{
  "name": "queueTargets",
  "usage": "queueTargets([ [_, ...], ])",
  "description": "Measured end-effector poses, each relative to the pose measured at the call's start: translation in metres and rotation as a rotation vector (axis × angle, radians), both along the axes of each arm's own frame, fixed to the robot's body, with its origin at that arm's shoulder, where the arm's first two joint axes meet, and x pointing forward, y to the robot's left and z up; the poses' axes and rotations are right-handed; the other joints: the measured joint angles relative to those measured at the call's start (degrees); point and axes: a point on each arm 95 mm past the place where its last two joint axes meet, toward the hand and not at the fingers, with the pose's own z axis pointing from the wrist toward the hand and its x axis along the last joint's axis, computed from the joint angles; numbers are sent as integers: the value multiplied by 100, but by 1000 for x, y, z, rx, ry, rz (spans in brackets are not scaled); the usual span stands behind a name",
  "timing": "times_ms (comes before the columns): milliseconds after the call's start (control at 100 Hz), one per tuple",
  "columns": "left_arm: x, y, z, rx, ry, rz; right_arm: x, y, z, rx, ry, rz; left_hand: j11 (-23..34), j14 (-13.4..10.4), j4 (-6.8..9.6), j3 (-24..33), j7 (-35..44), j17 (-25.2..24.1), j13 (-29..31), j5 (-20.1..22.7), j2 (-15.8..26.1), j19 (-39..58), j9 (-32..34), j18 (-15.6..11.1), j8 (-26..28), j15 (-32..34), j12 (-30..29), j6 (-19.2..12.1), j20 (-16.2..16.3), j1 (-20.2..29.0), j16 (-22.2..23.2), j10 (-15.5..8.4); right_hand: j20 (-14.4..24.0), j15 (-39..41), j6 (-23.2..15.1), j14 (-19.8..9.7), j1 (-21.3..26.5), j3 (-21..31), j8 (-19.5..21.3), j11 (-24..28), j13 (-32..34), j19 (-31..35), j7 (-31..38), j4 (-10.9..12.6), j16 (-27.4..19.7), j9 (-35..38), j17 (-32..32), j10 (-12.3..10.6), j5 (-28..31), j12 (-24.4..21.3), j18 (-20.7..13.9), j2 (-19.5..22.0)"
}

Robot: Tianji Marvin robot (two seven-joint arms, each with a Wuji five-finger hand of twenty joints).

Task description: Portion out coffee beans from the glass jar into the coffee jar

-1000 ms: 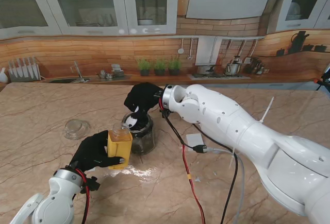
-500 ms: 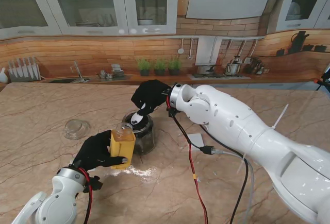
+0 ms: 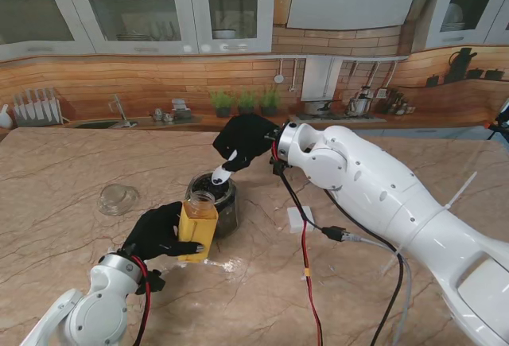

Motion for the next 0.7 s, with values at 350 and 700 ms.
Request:
queueTargets([
  [350, 2, -4, 1, 18, 6, -11, -15, 1, 13, 31, -27, 70, 0, 0, 0, 0, 0, 0, 0, 0, 0, 0, 0, 0, 0, 0, 0, 0, 0, 0, 0, 0, 0, 0, 2, 1, 0, 1, 14, 0, 2, 0, -3, 0, 24, 0, 0, 1, 1, 22, 0, 0],
  [700, 7, -9, 1, 38, -32, -15, -26, 3, 14, 22, -45, 129, 0, 0, -1, 0, 0, 0, 0, 0, -2, 1, 0, 0, 6, 0, 0, -1, 0, 0, 0, 0, 1, 0, 2, 1, 0, 2, 27, 0, 2, 0, -5, -1, 27, 1, 0, 1, 1, 57, 0, 2],
])
